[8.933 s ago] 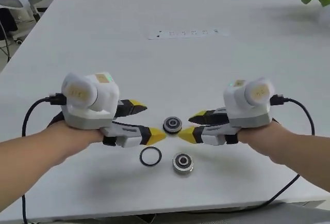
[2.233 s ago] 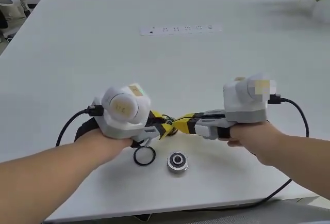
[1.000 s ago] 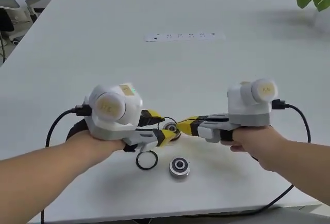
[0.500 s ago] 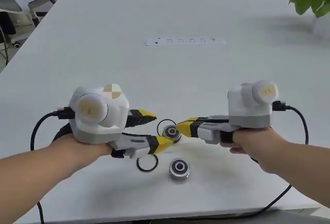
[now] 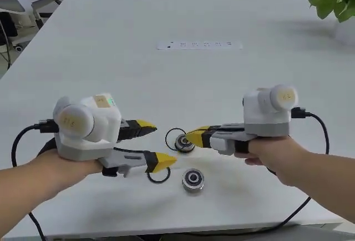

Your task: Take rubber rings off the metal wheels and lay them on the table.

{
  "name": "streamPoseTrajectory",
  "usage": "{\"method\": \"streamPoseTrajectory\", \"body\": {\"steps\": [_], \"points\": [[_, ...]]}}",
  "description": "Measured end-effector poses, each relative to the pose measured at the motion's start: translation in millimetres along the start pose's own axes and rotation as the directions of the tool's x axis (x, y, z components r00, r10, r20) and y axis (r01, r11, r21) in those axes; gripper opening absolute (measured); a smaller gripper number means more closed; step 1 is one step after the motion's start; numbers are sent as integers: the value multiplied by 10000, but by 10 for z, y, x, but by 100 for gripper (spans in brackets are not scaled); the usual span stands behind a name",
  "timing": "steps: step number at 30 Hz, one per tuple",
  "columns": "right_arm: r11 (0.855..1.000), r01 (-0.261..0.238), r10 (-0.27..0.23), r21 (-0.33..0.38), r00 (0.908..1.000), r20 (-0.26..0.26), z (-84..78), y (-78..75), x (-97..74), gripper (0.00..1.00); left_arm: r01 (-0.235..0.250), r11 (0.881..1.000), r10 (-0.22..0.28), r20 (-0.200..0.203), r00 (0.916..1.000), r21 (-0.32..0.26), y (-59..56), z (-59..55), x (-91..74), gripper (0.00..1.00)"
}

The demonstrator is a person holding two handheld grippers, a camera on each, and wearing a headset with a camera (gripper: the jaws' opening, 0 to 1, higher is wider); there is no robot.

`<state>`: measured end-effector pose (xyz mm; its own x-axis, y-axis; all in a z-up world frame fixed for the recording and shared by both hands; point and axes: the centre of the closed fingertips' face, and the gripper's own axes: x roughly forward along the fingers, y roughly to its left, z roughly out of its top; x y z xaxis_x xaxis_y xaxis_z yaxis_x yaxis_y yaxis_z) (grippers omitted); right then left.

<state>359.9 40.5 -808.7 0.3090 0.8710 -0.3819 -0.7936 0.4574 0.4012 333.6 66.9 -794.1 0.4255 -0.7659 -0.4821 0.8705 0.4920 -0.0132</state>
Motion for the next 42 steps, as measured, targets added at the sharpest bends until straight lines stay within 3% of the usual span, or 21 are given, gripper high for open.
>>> {"method": "streamPoseTrajectory", "body": {"steps": [24, 42], "points": [[9983, -557, 546, -142, 9962, -676, -116, 187, 147, 0, -316, 9995, 316, -16, 9995, -3, 32, -160, -337, 59], [9974, -712, 688, -94, 9849, -1590, -333, 280, 293, 0, -574, 9981, 572, -110, 9983, -216, 39, -287, -476, 60]]}}
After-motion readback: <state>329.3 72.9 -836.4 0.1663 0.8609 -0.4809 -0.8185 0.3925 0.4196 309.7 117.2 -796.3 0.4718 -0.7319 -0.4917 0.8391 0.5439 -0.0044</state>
